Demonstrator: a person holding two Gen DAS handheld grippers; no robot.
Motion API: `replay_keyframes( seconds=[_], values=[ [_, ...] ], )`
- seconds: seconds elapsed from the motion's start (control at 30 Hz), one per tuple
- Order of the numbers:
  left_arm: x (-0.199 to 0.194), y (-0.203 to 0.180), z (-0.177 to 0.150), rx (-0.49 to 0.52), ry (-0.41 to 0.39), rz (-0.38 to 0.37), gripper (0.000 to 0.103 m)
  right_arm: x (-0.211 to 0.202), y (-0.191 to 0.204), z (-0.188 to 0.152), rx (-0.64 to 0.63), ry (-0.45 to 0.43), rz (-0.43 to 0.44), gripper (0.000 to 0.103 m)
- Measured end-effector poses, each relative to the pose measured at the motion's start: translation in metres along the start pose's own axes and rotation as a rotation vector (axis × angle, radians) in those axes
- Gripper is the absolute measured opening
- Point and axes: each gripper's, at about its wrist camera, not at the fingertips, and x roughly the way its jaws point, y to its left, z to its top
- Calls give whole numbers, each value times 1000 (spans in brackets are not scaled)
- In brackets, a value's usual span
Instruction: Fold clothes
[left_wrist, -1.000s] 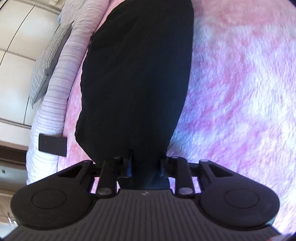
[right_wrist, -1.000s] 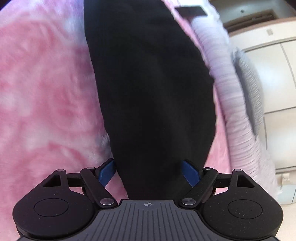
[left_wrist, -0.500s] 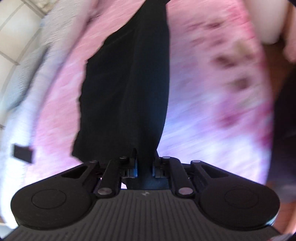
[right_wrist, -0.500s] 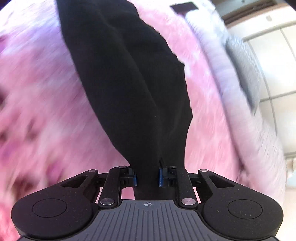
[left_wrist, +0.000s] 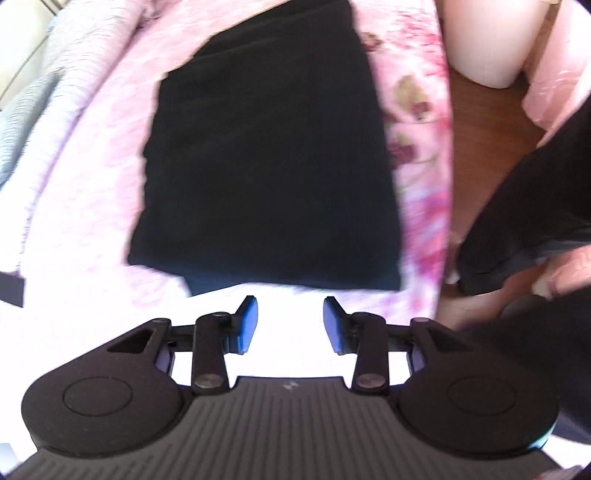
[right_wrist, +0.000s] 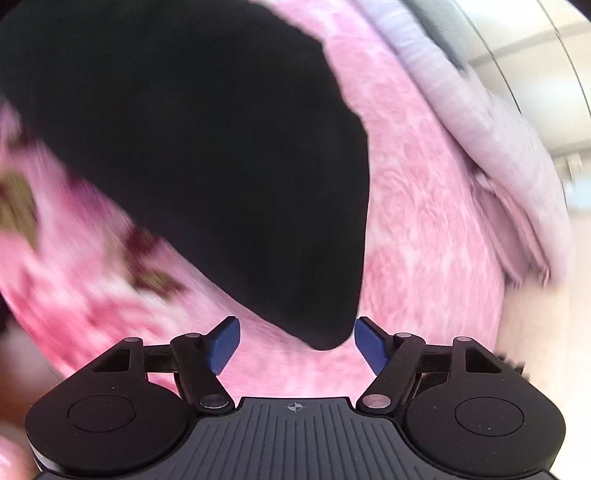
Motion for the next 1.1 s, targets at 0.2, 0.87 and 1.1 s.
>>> replay_keyframes(
  seconds=[0.2, 0.87, 1.1],
  values=[
    [0, 56, -26, 127, -76, 60, 35, -58, 27, 62, 202, -20, 3, 72],
    [-14, 102, -81, 479, -207, -38, 41, -173, 172, 243, 640, 83, 78, 72],
    [-12, 94, -75, 504, -204, -58, 41, -181, 170, 237, 718, 90, 63, 72]
  ],
)
